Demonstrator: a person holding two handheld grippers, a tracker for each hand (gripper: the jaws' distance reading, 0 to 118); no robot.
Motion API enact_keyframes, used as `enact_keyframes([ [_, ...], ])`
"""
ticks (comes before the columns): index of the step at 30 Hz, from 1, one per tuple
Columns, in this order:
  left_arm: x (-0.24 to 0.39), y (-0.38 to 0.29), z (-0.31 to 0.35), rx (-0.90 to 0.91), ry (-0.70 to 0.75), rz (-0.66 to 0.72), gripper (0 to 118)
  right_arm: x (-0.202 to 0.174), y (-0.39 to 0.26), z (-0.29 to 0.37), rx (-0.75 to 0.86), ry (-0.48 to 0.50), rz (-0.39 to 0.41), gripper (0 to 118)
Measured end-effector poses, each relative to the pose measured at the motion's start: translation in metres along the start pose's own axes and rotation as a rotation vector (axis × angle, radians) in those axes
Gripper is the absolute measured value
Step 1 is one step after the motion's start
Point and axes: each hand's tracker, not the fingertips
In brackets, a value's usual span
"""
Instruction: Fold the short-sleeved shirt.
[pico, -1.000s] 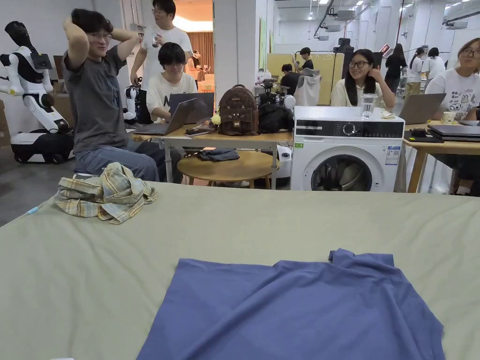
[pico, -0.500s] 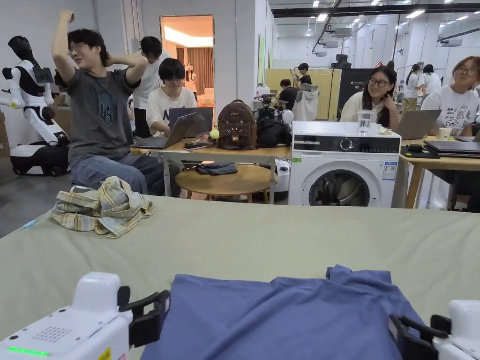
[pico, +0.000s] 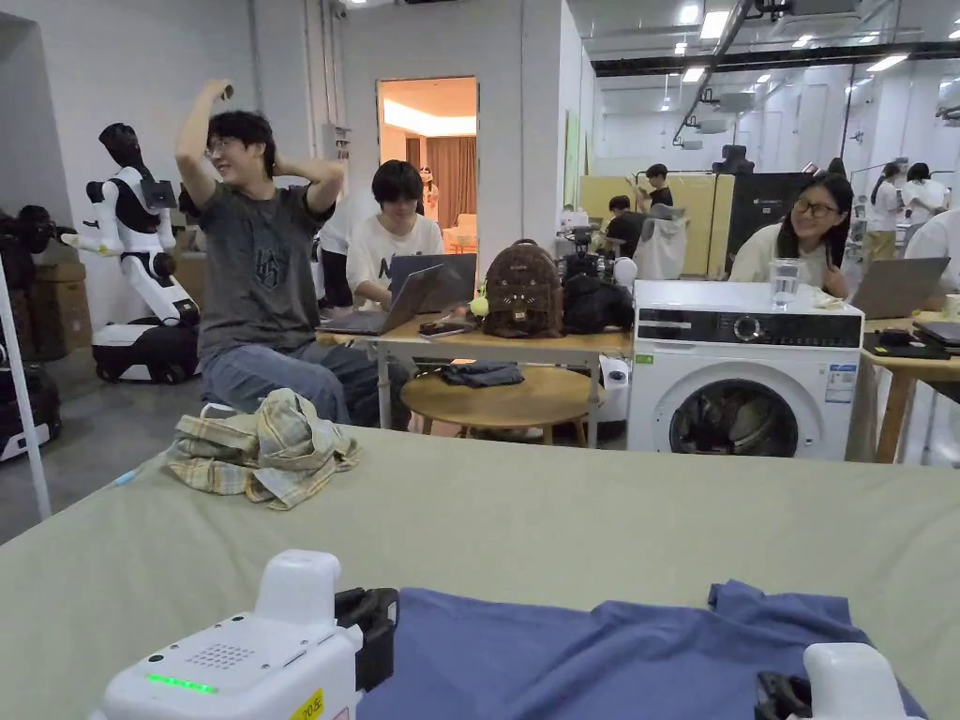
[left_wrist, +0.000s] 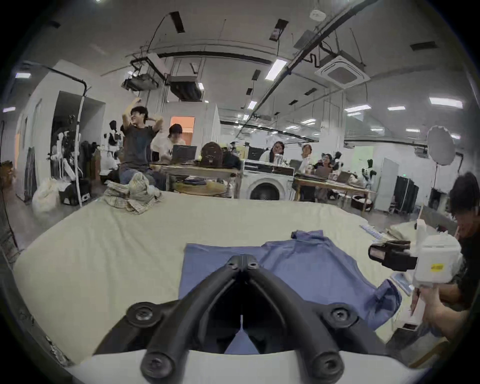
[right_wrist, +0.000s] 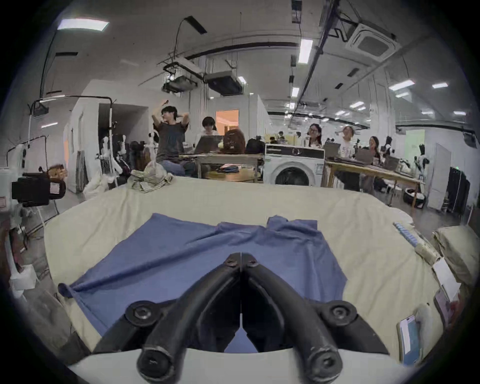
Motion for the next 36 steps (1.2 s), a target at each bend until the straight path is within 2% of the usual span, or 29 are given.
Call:
enact_keyframes([
  [7, -0.022, -0.020, 0.015, -0.055, 0.019, 0.011, 0, 0.006, -0.006, 0.008, -0.027, 0.053, -0.031, 0],
  [10, -0.042, -0.053, 0.029, -0.208, 0.000, 0.011, 0, 0.015, -0.015, 0.020, -0.051, 0.068, -0.035, 0],
  [11, -0.048, -0.066, 0.034, -0.273, 0.014, 0.010, 7, 0.018, -0.018, 0.023, -0.056, 0.068, -0.035, 0],
  [13, -0.055, -0.093, 0.044, -0.337, 0.048, -0.009, 38, 0.025, -0.023, 0.028, -0.066, 0.062, -0.039, 0],
  [14, -0.057, -0.104, 0.049, -0.359, 0.055, -0.023, 39, 0.029, -0.025, 0.031, -0.070, 0.063, -0.045, 0],
  [18, -0.061, -0.141, 0.046, -0.475, 0.042, 0.008, 39, 0.048, -0.027, 0.037, -0.096, 0.042, -0.072, 0],
  [21, -0.067, -0.162, 0.028, -0.570, 0.094, 0.011, 39, 0.061, -0.029, 0.049, -0.102, 0.006, -0.089, 0],
  [22, -0.070, -0.167, 0.023, -0.597, 0.080, 0.051, 39, 0.066, -0.030, 0.054, -0.103, -0.008, -0.095, 0],
  [23, -0.071, -0.170, 0.023, -0.563, 0.052, 0.073, 39, 0.074, -0.033, 0.059, -0.108, -0.021, -0.098, 0],
  [25, -0.067, -0.168, 0.022, -0.555, 0.031, 0.098, 19, 0.087, -0.039, 0.072, -0.120, -0.068, -0.097, 0],
  [27, -0.062, -0.171, 0.017, -0.573, 0.057, 0.036, 3, 0.101, -0.045, 0.089, -0.131, -0.098, -0.111, 0],
  [29, -0.059, -0.170, 0.017, -0.585, 0.058, -0.011, 3, 0.118, -0.056, 0.108, -0.148, -0.127, -0.156, 0],
  [32, -0.064, -0.167, 0.014, -0.599, 0.050, 0.011, 3, 0.138, -0.076, 0.126, -0.226, -0.168, -0.220, 0],
  [34, -0.069, -0.168, 0.013, -0.608, 0.028, 0.051, 3, 0.146, -0.093, 0.132, -0.284, -0.110, -0.272, 0],
  [35, -0.069, -0.169, 0.013, -0.608, 0.028, 0.053, 2, 0.147, -0.103, 0.133, -0.308, -0.094, -0.291, 11],
  [36, -0.069, -0.169, 0.013, -0.607, 0.028, 0.054, 3, 0.147, -0.109, 0.133, -0.330, -0.095, -0.293, 33],
])
